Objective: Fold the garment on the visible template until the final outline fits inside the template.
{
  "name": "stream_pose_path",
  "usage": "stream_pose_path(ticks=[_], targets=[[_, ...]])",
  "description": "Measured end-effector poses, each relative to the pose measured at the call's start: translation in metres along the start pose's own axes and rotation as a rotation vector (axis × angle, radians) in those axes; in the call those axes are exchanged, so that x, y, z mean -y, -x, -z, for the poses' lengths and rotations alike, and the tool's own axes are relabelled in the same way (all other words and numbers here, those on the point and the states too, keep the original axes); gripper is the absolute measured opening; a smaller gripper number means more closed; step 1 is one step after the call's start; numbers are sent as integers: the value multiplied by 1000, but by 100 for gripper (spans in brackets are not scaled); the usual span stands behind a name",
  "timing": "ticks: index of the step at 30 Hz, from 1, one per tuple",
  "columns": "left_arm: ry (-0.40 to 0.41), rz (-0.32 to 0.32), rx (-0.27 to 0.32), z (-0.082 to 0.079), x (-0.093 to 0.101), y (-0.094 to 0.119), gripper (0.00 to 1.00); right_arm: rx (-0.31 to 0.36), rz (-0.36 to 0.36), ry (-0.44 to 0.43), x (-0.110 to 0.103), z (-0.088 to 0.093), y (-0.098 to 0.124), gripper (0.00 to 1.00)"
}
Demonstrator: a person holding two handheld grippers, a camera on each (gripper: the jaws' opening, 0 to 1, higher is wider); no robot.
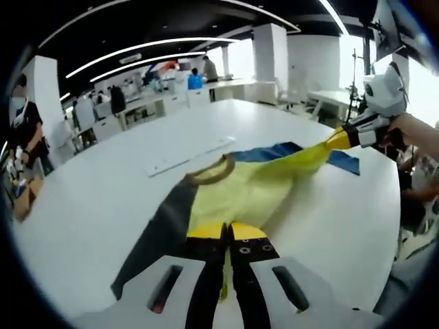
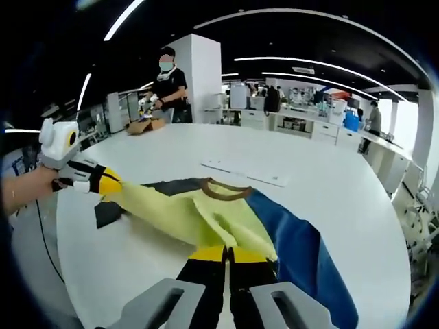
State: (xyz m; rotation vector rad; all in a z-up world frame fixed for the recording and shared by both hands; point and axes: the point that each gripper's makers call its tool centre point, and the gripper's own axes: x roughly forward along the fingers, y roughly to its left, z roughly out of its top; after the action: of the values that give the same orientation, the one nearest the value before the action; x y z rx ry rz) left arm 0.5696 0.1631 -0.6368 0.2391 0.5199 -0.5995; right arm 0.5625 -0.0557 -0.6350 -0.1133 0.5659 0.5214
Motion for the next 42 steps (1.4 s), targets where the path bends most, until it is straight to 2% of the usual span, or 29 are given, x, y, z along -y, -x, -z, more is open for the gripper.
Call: stream_pose_path(ticks=[7,17,24,29,37,42], targets=[[12,27,-51,9,17,22,0,-42,-11,29,-5,11,26,0],[48,66,-79,26,41,55,0,-73,-20,34,-11,27,60,0],[43,94,-123,46,60,72,0,-108,-45,25,-23,44,78,0],[40,144,-176,66,79,81,0,-132,-43,24,-26,55,90,0],[39,173,-226,90,101,91,0,-190,-42,49,-35,79,107,0],[-9,189,-284,107,113,97,0,-218,-54,30,-43,97,114,0]])
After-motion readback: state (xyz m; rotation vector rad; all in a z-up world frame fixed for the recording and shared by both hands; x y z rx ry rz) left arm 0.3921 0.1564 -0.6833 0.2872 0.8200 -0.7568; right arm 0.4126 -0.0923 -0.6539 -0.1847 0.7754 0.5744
